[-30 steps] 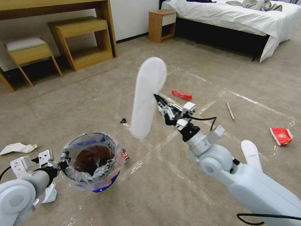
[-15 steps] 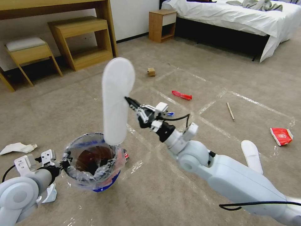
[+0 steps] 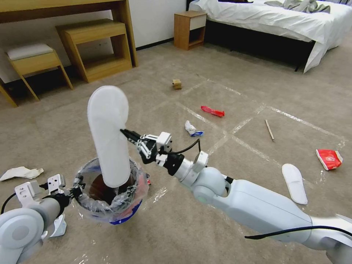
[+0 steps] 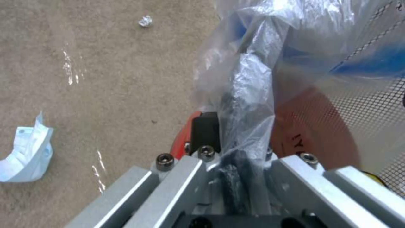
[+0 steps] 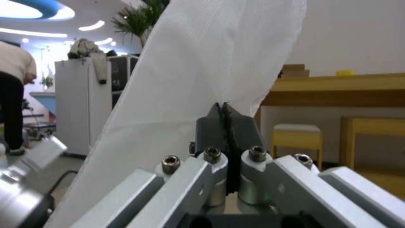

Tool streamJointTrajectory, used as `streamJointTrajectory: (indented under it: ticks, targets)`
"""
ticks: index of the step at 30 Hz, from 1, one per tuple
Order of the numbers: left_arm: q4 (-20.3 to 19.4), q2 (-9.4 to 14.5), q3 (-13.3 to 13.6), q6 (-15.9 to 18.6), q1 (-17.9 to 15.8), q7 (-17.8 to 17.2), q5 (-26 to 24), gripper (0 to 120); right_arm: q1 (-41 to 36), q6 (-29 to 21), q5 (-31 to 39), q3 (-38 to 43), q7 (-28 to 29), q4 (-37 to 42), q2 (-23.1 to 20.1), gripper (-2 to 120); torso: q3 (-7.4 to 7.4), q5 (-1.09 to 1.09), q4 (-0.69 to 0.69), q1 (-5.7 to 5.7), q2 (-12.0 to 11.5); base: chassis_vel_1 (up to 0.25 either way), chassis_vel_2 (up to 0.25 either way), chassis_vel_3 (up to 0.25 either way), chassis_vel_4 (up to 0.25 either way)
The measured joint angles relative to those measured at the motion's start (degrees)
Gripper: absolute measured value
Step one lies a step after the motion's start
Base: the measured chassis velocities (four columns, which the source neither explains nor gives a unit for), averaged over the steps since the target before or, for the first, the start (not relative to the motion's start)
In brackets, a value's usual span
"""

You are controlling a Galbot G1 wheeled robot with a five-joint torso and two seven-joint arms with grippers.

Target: Pick up the trash bin and place the garbage on the floor into it.

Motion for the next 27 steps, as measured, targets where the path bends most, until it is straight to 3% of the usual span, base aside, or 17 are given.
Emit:
streamJointTrajectory:
  ticks: [18, 27]
  targets:
    - [-4.7, -0.6, -1.9, 0.0, 3.2, 0.3, -0.2, 1, 2.4, 3.0, -6.1, -2.5, -2.4, -10.0, 10.0, 0, 0.00, 0.00, 0.01, 0.00, 0.0, 0.000, 0.000, 0.000, 0.000]
    - [-5.1, -0.8, -2.1, 0.0, 3.6, 0.4, -0.2, 1, 1.6, 4.4, -8.1, -3.1, -2.5, -11.8, 10.8, 0, 0.00, 0.00, 0.00, 0.00, 0.0, 0.000, 0.000, 0.000, 0.000]
